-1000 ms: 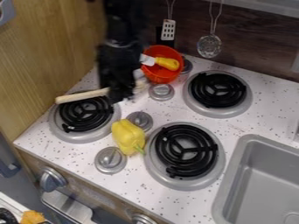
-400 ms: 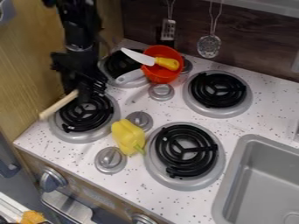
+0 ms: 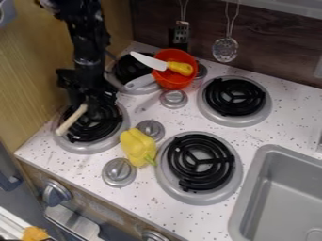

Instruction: Moved the ladle to the lower left burner of the stove

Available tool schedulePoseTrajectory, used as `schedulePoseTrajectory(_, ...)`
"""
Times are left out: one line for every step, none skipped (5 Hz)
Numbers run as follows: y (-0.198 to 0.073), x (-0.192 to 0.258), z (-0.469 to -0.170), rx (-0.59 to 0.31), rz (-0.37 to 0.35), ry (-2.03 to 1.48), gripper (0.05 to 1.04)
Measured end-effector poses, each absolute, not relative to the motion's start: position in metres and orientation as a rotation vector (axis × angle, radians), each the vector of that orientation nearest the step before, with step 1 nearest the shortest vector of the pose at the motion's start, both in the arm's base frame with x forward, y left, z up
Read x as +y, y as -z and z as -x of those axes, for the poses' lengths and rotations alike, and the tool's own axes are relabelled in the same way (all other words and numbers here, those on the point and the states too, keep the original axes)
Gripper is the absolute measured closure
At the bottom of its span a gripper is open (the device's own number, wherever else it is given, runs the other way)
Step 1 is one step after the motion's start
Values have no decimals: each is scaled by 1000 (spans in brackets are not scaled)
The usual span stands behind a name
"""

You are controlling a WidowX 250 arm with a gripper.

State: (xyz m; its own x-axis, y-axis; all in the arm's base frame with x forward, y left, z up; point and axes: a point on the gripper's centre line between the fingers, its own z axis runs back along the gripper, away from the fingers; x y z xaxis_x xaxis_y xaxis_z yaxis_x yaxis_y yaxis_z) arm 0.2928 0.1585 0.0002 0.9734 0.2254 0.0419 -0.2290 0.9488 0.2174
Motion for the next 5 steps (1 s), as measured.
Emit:
schedulePoseTrajectory(5, 159, -299, -61, -211, -281, 704)
schedulePoseTrajectory(10, 157, -300, -85, -199, -287, 640)
schedulePoseTrajectory(12, 155, -297, -81, -193, -323, 329)
schedulePoseTrajectory(7, 152, -294, -49, -219, -306, 97)
schedulePoseTrajectory(-25, 145, -302, -54, -253, -243, 84)
